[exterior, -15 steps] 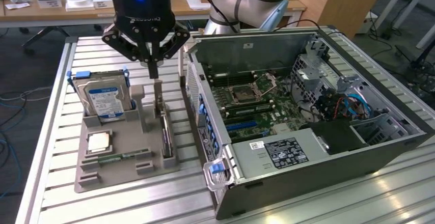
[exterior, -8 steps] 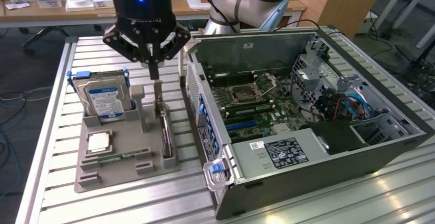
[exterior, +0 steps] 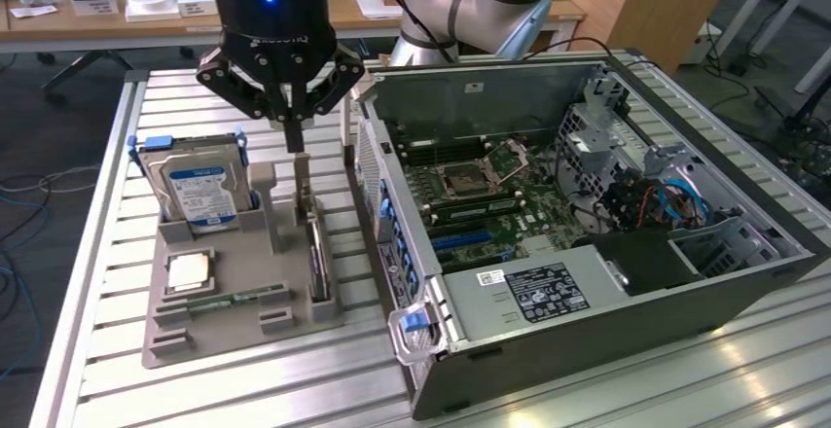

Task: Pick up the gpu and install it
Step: 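Pick up the gpu and move the gpu toward the slot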

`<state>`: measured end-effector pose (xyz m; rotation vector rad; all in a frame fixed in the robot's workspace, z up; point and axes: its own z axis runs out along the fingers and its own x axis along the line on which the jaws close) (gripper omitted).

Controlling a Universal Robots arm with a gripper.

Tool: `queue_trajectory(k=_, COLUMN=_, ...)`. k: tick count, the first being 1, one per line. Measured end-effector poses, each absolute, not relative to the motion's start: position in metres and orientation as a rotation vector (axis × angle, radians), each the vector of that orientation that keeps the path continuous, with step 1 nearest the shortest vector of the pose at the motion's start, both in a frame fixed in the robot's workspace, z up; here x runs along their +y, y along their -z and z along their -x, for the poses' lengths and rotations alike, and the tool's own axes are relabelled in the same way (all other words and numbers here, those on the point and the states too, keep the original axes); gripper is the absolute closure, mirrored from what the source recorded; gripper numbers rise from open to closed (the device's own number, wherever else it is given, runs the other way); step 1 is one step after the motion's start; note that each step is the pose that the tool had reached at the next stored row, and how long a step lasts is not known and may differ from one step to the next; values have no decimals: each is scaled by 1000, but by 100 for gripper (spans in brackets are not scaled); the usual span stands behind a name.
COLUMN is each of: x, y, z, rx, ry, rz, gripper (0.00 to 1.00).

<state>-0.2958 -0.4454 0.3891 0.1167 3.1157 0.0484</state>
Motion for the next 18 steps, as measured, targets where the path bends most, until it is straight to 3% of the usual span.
queue_trajectory(k=6, x=-445, y=-389, z=296, rx=3116, ry=-48, rz=-117, gripper=89)
queue_trajectory(k=7, x=-445, y=-389, z=296, rx=3116, ry=-48, rz=-117, gripper=83)
queue_trajectory(k=9, x=-445, y=-389, z=296, rx=3116, ry=-48, rz=-117, gripper=83)
queue_trajectory(k=12, x=-445, y=-389, z=296, rx=3116, ry=-48, rz=-117, gripper=65)
queue_trajectory(k=14, x=-445, y=-389, z=296, rx=3116, ry=-48, rz=-117, gripper=65)
queue_trajectory(k=15, x=-445, y=-389, z=296, rx=3116, ry=-48, rz=-117, gripper=58)
queue_trajectory(k=18, x=-445, y=-388, z=296, rx=3116, ry=-49, rz=-117, gripper=58)
